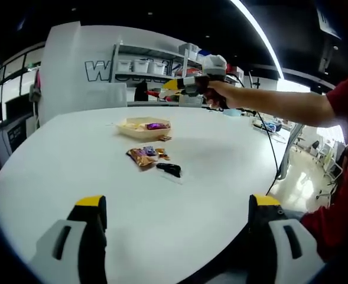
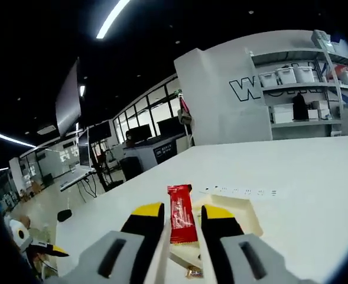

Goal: Place the target food into the container with the food tongs after gripping and lifting it, then release it inside without dropping or visibly crushing the food.

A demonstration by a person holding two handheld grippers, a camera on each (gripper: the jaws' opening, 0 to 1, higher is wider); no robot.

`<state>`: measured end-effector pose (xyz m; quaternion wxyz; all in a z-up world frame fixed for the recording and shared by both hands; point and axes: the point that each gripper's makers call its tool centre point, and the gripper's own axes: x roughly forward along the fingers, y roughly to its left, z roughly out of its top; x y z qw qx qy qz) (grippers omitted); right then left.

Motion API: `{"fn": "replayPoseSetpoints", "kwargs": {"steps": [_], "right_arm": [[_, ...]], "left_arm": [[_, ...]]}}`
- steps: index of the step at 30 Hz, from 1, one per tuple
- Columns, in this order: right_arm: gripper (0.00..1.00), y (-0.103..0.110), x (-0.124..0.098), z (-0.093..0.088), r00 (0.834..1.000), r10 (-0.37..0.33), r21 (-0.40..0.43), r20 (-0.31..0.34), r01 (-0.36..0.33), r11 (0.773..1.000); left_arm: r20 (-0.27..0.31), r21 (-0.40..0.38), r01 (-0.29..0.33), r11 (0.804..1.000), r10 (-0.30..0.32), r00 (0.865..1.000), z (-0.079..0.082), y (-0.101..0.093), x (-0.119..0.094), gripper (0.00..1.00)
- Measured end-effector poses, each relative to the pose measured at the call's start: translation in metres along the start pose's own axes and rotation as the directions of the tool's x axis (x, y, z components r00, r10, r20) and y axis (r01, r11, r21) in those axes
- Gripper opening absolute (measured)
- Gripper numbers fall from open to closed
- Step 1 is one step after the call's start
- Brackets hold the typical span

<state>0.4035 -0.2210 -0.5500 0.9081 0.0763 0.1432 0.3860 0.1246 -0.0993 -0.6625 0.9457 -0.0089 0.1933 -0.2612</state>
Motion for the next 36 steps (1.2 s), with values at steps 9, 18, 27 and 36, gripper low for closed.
{"fn": "replayPoseSetpoints", "kwargs": {"steps": [9,18,27,36], "right_arm": [[0.22,-0.003,0.004,0.016,0.998,-0.021,-0.055,0.066,0.025,0.998],[0.22,-0.005,0.001,0.008,0.999,-0.018,-0.044,0.042,0.019,0.999],[0.22,-0.003,-0.002,0.003,1.000,-0.010,-0.049,0.024,0.011,0.999],[0.22,-0.002,-0.008,-0.014,1.000,0.004,-0.049,-0.014,-0.005,0.999]], "left_arm": [[-0.003,-0.004,-0.008,1.000,0.007,1.000,-0.001,0.004,-0.001,0.98],[-0.002,-0.005,-0.007,1.000,0.007,1.000,-0.001,0.004,-0.002,0.98],[0.003,-0.004,-0.008,1.000,0.008,1.000,0.000,0.003,-0.003,0.98],[0.005,-0.007,-0.006,1.000,0.007,1.000,-0.001,0.003,-0.004,0.98]]}}
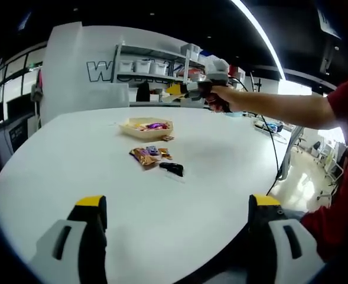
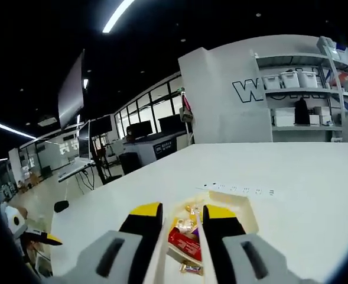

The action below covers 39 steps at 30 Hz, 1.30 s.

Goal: Place the target food into the container with the food tongs after gripping and lifting it, then release it inside without dropping or visibly crushing the food.

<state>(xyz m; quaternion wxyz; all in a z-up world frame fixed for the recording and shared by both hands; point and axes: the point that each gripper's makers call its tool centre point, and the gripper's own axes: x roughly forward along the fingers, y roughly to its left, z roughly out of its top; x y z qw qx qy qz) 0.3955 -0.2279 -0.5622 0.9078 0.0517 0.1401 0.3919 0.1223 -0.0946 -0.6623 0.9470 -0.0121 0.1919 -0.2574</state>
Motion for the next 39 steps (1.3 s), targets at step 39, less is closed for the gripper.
{"fn": "replayPoseSetpoints", "kwargs": {"steps": [39], "right_arm": [[0.22,0.014,-0.006,-0.094,0.987,0.047,-0.130,-0.157,-0.068,0.989]], "left_arm": [[-0.005,-0.002,0.000,1.000,0.000,1.000,-0.003,-0.002,0.001,0.99]]}}
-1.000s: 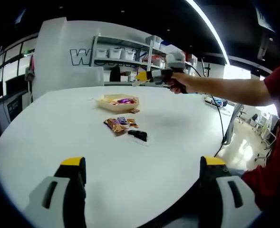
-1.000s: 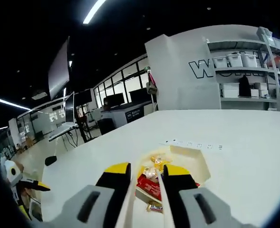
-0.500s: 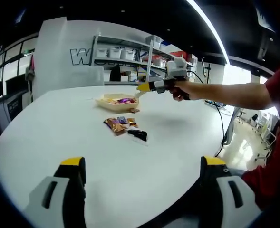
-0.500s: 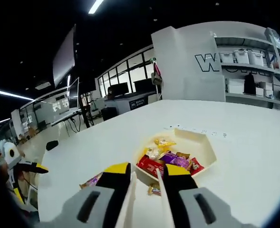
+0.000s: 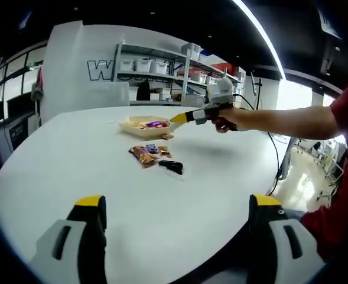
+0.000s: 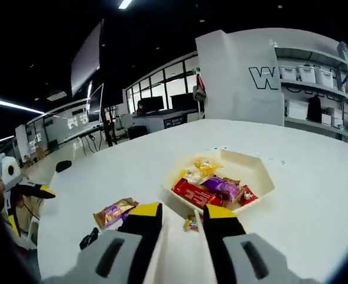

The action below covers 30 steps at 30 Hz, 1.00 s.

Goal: Place the target food into the container with the food tongs after gripping and lifting it, then release it inside without dropping or visibly crushing the food.

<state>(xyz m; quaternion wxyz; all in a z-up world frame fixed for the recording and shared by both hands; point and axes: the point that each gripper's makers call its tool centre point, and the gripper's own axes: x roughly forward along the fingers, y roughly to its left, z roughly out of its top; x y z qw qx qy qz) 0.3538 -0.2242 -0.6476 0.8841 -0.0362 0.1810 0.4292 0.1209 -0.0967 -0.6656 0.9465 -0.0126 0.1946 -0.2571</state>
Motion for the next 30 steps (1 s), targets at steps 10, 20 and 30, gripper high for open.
{"fn": "replayPoseSetpoints", "kwargs": {"steps": [10,20,30], "right_arm": [[0.23,0.000,0.009,-0.013,0.999,-0.017,-0.097,-0.032,0.014,0.995],[0.23,-0.003,0.016,-0.016,0.999,-0.018,-0.088,-0.026,0.016,0.996],[0.23,0.002,0.002,-0.022,0.998,-0.003,-0.050,-0.057,0.000,0.999]], "left_arm": [[-0.010,-0.005,-0.007,1.000,0.007,1.000,-0.004,0.003,-0.001,0.99],[-0.013,-0.006,-0.009,1.000,0.009,1.000,-0.004,0.004,-0.001,0.99],[-0.005,-0.007,0.001,1.000,-0.001,1.000,-0.003,0.000,0.001,0.99]]}}
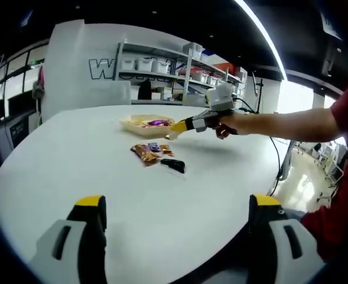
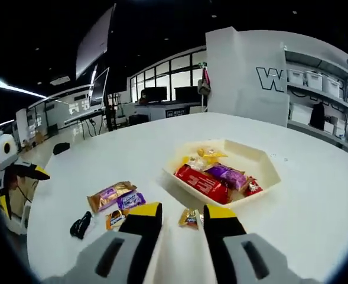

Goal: Place the target food into the container with the food tongs after gripping and lifting it, then release it inside without dropping or visibly crushing the food.

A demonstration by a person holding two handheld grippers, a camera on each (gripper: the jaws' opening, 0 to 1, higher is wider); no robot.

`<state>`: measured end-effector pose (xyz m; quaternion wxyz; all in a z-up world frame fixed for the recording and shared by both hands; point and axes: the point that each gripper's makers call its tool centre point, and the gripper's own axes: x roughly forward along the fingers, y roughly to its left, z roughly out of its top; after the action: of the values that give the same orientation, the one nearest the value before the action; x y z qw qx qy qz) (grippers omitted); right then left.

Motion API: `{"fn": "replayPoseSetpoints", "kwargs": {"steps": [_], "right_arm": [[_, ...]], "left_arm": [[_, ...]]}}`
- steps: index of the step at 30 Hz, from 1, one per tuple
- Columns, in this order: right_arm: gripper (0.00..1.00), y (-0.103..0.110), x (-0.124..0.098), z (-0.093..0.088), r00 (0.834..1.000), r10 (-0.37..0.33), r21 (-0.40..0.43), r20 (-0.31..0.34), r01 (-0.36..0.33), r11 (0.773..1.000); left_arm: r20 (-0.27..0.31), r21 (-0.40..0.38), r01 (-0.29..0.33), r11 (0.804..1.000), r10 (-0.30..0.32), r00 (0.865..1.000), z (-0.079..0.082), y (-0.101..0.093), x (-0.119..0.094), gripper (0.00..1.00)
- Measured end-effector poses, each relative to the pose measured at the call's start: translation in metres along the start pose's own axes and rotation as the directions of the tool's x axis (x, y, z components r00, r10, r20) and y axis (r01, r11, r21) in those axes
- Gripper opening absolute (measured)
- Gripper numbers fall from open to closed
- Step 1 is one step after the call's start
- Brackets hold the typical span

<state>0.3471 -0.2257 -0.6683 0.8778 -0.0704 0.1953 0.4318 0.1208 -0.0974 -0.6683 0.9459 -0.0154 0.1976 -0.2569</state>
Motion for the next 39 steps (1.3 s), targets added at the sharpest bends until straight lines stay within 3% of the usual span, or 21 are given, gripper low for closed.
{"fn": "replayPoseSetpoints", "kwargs": {"steps": [5,8,9,10,13,15,19,23,26,29,33,36,39], "right_arm": [[0.23,0.006,-0.007,-0.003,1.000,0.004,0.018,-0.005,-0.004,1.000],[0.23,0.015,-0.011,-0.003,0.999,0.031,0.082,-0.013,-0.030,0.996],[0.23,0.016,-0.011,-0.002,0.999,0.035,0.094,-0.009,-0.034,0.995],[0.23,0.016,-0.013,0.006,0.999,0.035,0.124,0.038,-0.039,0.992],[0.23,0.010,-0.014,0.012,0.998,0.021,0.132,0.053,-0.028,0.991],[0.23,0.003,-0.011,0.013,0.999,-0.016,0.074,0.046,0.013,0.997],[0.24,0.002,-0.006,0.009,1.000,-0.009,0.078,0.026,0.007,0.997],[0.24,0.002,-0.002,-0.004,0.999,-0.037,0.028,-0.026,0.038,0.999],[0.24,0.003,-0.002,-0.006,0.999,-0.041,0.016,-0.024,0.041,0.999],[0.24,0.002,-0.002,-0.007,0.999,-0.042,0.036,-0.025,0.043,0.998],[0.20,0.000,-0.001,-0.012,0.997,-0.039,0.173,-0.066,0.050,0.984],[0.16,-0.001,0.001,-0.010,0.996,-0.044,0.129,-0.081,0.054,0.990],[0.16,-0.003,0.000,-0.011,0.995,-0.051,0.161,-0.081,0.064,0.985]], "left_arm": [[0.000,0.005,0.014,1.000,-0.014,1.000,-0.001,-0.006,0.001,0.99],[0.003,0.008,0.015,1.000,-0.015,1.000,0.000,-0.006,0.000,0.99],[0.005,0.007,0.015,1.000,-0.015,1.000,0.001,-0.006,-0.001,0.99],[0.008,0.010,0.013,1.000,-0.013,1.000,0.002,-0.006,-0.002,0.99],[0.013,0.008,0.009,1.000,-0.009,1.000,0.003,-0.004,-0.004,0.99],[0.011,0.009,0.008,1.000,-0.008,1.000,0.003,-0.004,-0.004,0.99],[0.012,0.009,0.006,1.000,-0.006,1.000,0.003,-0.004,-0.006,0.99],[0.008,0.009,0.000,1.000,0.000,1.000,0.001,-0.002,-0.008,0.99],[0.008,0.006,-0.003,1.000,0.003,1.000,0.002,0.000,-0.008,0.99],[0.010,0.008,-0.002,1.000,0.002,1.000,0.003,0.000,-0.007,0.99],[0.009,0.013,0.002,1.000,-0.002,1.000,0.004,-0.002,-0.006,0.99],[0.010,0.006,0.001,1.000,-0.001,1.000,0.002,-0.001,-0.005,0.99],[0.010,0.003,0.001,1.000,-0.001,1.000,0.002,-0.001,-0.005,0.99]]}}
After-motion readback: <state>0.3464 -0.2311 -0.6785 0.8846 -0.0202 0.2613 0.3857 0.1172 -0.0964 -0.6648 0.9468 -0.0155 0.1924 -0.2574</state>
